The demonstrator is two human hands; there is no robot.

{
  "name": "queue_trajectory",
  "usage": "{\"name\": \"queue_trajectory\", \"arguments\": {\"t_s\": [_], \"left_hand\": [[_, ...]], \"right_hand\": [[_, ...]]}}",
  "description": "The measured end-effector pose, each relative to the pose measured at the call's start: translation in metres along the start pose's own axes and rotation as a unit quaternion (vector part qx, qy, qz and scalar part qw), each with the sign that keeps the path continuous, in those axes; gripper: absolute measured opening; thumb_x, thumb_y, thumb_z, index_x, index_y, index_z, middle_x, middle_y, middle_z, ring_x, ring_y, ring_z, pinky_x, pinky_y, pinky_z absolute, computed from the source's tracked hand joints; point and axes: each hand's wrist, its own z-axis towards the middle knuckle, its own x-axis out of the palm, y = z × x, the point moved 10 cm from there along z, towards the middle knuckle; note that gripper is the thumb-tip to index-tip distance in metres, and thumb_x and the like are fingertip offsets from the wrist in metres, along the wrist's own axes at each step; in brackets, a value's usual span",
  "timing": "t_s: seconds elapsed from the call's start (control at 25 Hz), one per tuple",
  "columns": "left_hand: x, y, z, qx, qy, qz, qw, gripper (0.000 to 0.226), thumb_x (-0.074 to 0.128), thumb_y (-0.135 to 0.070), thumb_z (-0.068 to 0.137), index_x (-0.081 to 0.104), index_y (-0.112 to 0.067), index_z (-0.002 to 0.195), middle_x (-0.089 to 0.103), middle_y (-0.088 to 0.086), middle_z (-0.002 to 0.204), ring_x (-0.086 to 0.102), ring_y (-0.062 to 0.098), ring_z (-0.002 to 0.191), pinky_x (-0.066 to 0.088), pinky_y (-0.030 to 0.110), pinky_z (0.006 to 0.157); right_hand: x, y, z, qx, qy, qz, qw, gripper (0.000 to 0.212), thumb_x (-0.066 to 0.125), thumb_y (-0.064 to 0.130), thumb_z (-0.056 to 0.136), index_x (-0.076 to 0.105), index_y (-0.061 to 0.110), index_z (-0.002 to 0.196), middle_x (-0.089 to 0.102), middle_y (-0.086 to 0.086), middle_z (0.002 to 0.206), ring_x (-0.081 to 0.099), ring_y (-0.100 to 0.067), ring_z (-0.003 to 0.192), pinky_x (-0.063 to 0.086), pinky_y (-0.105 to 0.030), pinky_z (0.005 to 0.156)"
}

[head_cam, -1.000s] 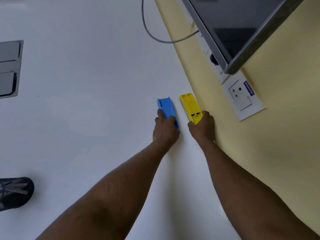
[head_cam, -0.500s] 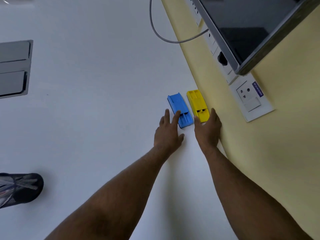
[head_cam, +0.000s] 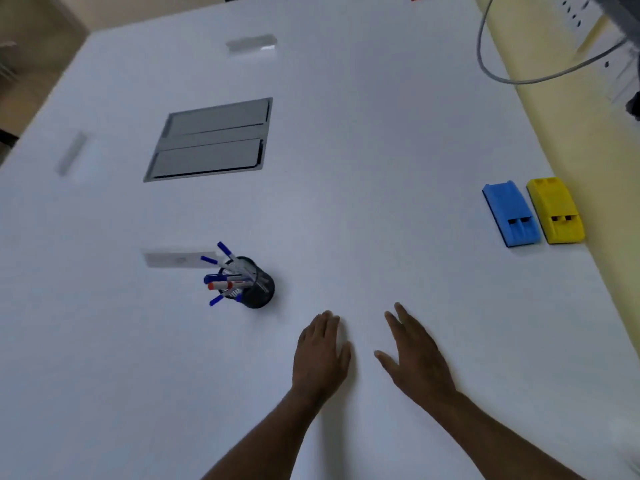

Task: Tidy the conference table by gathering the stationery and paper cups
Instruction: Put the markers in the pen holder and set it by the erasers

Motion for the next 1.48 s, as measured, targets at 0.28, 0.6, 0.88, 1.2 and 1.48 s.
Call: {"name": "queue_trajectory", "arguments": {"t_s": [0.28, 0.6, 0.88, 1.2, 1.48], "left_hand": [[-0.009, 0.130, -0.076, -0.229, 0.074, 0.001, 0.971, 0.085, 0.049, -0.065, 0.084, 0.018, -0.024, 0.152, 0.002, 0.006, 0.164, 0.011, 0.030, 0.149, 0.033, 0.050, 0.112], [0.002, 0.170, -0.106, -0.292, 0.201, -0.084, 0.931, 0.144, 0.087, -0.061, 0.052, -0.018, -0.042, 0.149, -0.042, 0.001, 0.153, -0.026, 0.042, 0.143, 0.017, 0.069, 0.109], [-0.001, 0.169, -0.104, -0.301, 0.188, -0.094, 0.930, 0.142, 0.091, -0.051, 0.053, -0.012, -0.041, 0.151, -0.036, 0.004, 0.156, -0.023, 0.042, 0.144, 0.019, 0.069, 0.110], [-0.006, 0.165, -0.105, -0.296, 0.180, -0.114, 0.931, 0.142, 0.092, -0.046, 0.054, -0.010, -0.041, 0.152, -0.035, 0.005, 0.157, -0.024, 0.043, 0.144, 0.015, 0.071, 0.108], [-0.010, 0.167, -0.107, -0.297, 0.169, -0.107, 0.934, 0.140, 0.092, -0.047, 0.054, -0.007, -0.041, 0.152, -0.031, 0.005, 0.158, -0.018, 0.044, 0.144, 0.020, 0.071, 0.108]], "right_hand": [[0.085, 0.095, -0.016, -0.095, 0.145, -0.090, 0.981, 0.068, 0.055, 0.043, 0.092, 0.032, 0.013, 0.149, 0.013, -0.008, 0.161, 0.015, -0.027, 0.149, 0.018, -0.039, 0.119], [0.083, 0.187, 0.046, -0.093, 0.144, -0.009, 0.985, 0.080, 0.059, 0.044, 0.090, 0.015, 0.024, 0.153, 0.039, -0.005, 0.151, 0.043, -0.024, 0.133, 0.038, -0.037, 0.107], [0.058, 0.233, 0.118, -0.097, 0.059, -0.023, 0.993, 0.054, 0.063, 0.027, 0.090, 0.043, 0.018, 0.139, 0.051, -0.008, 0.137, 0.054, -0.031, 0.118, 0.048, -0.046, 0.094], [0.050, 0.237, 0.131, -0.110, 0.005, -0.050, 0.993, 0.019, 0.060, 0.031, 0.090, 0.069, 0.018, 0.100, 0.070, -0.003, 0.099, 0.065, -0.027, 0.087, 0.047, -0.034, 0.071], [0.001, 0.203, 0.091, -0.123, -0.093, 0.023, 0.988, 0.020, 0.064, 0.027, 0.091, 0.070, 0.009, 0.099, 0.072, -0.008, 0.094, 0.065, -0.026, 0.082, 0.053, -0.038, 0.069]]}}
